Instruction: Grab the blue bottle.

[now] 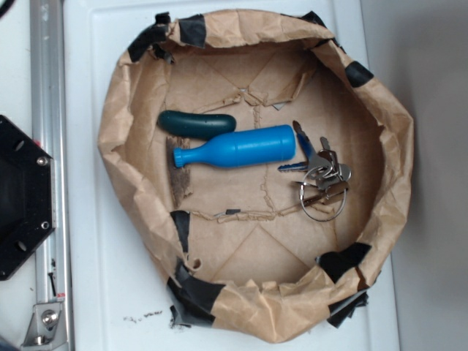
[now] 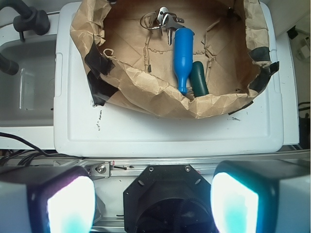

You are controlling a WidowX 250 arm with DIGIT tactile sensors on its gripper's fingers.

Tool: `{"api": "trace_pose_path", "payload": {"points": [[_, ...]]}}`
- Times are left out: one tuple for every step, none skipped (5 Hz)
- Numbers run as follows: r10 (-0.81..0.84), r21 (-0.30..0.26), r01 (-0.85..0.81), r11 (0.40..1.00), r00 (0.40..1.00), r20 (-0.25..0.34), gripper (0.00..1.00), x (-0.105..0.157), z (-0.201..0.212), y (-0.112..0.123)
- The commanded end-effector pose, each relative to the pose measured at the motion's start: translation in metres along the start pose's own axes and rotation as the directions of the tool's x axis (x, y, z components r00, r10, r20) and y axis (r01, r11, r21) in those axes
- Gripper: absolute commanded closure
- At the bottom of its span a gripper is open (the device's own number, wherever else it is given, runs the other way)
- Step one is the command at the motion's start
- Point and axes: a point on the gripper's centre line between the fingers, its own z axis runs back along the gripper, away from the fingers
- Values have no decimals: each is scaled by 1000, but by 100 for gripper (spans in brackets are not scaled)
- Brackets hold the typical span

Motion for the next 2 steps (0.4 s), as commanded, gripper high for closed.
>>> {"api": "trace_pose_path", "payload": {"points": [[0,0,0,1000,1000,0,0,0,0,0],[69,23,-68,997,997,-46,0,29,-26,10]]}}
